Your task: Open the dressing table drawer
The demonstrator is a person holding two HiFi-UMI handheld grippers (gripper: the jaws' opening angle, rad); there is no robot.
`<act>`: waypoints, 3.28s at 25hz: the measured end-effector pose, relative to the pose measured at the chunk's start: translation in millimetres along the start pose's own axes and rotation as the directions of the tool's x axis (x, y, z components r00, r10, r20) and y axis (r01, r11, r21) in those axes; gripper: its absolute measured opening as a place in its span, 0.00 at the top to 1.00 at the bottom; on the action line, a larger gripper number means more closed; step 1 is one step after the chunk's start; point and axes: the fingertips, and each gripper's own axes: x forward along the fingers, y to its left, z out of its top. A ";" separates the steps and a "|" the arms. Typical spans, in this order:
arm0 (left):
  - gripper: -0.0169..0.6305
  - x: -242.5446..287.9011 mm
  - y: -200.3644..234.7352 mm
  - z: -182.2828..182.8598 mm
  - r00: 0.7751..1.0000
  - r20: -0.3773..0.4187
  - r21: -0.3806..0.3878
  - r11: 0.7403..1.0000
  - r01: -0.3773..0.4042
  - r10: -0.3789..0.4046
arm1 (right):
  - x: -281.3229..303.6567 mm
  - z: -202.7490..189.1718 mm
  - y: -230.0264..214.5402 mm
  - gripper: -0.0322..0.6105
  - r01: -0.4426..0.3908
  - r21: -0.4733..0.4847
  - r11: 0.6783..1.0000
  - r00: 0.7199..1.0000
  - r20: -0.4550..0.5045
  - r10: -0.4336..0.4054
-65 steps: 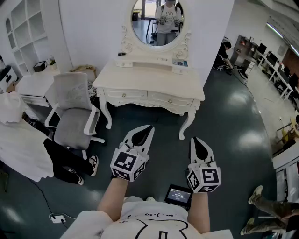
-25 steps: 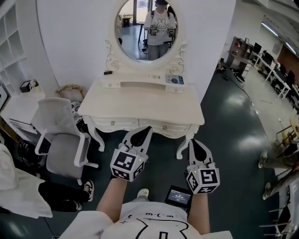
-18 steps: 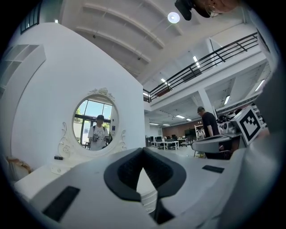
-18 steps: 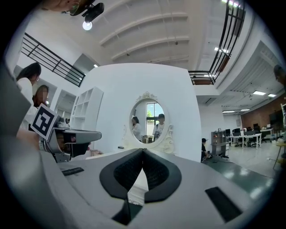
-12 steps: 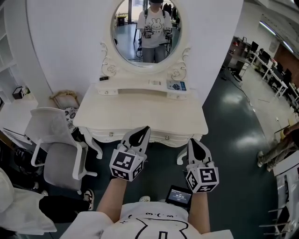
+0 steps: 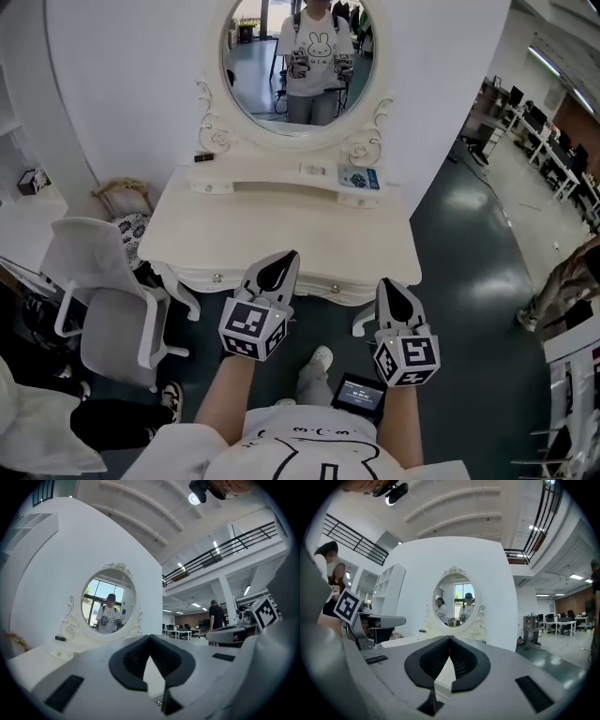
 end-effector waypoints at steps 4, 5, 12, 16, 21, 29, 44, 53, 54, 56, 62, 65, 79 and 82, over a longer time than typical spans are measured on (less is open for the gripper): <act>0.96 23.3 11.8 0.2 1.000 0.003 0.002 1.000 -0.012 0.012 | 25.3 -2.8 -15.9 0.93 -0.006 0.003 1.000 1.000 0.000 0.006; 0.96 28.7 14.3 -0.8 1.000 -0.002 0.006 1.000 -0.012 0.012 | 31.2 -4.5 -19.6 0.93 -0.006 0.006 1.000 1.000 -0.001 0.006; 0.96 71.8 33.7 -6.2 0.999 -0.019 0.022 0.999 -0.029 0.029 | 75.2 -14.5 -46.9 0.93 -0.022 0.026 0.999 1.000 -0.004 0.022; 0.96 99.6 45.5 -8.1 0.999 -0.029 0.024 0.999 -0.040 0.041 | 102.5 -15.9 -63.8 0.93 -0.034 0.022 0.999 0.999 -0.012 0.034; 0.96 136.5 57.7 -11.3 0.998 -0.039 0.026 0.998 -0.053 0.054 | 137.5 -18.6 -91.2 0.93 -0.039 0.033 0.999 0.999 -0.018 0.040; 0.95 193.2 86.5 -12.7 0.994 -0.047 0.023 0.995 -0.099 0.100 | 200.1 -20.2 -125.3 0.93 -0.074 0.047 0.996 0.997 -0.020 0.075; 0.96 260.8 120.4 -35.8 0.987 -0.079 0.013 0.990 -0.141 0.142 | 274.2 -50.5 -172.4 0.93 -0.083 0.079 0.993 0.994 -0.069 0.089; 0.95 281.1 136.8 -49.3 0.984 -0.116 -0.011 0.991 -0.136 0.134 | 296.9 -68.5 -178.3 0.93 -0.072 0.096 0.993 0.990 -0.112 0.083; 0.95 283.0 138.6 -51.5 0.983 -0.125 -0.010 0.991 -0.135 0.132 | 299.5 -70.7 -178.2 0.93 -0.070 0.099 0.993 0.990 -0.119 0.082; 0.95 286.8 142.4 -56.1 0.982 -0.142 -0.008 0.991 -0.130 0.128 | 304.6 -75.5 -178.6 0.93 -0.065 0.107 0.992 0.988 -0.133 0.079; 0.95 290.9 154.6 -75.4 0.973 -0.195 -0.029 0.991 -0.134 0.125 | 312.7 -99.1 -176.7 0.93 -0.054 0.126 0.991 0.978 -0.196 0.079; 0.95 290.9 158.6 -86.9 0.967 -0.224 -0.045 0.990 -0.135 0.122 | 313.5 -111.9 -175.5 0.93 -0.045 0.136 0.990 0.970 -0.231 0.076; 0.96 296.3 172.3 -142.2 0.934 -0.342 -0.096 0.985 -0.146 0.105 | 328.6 -171.3 -172.8 0.77 -0.015 0.170 0.985 0.926 -0.371 0.078; 0.95 298.5 175.8 -153.0 0.927 -0.361 -0.104 0.983 -0.149 0.102 | 332.3 -184.6 -175.8 0.70 0.010 0.175 0.985 0.915 -0.399 0.061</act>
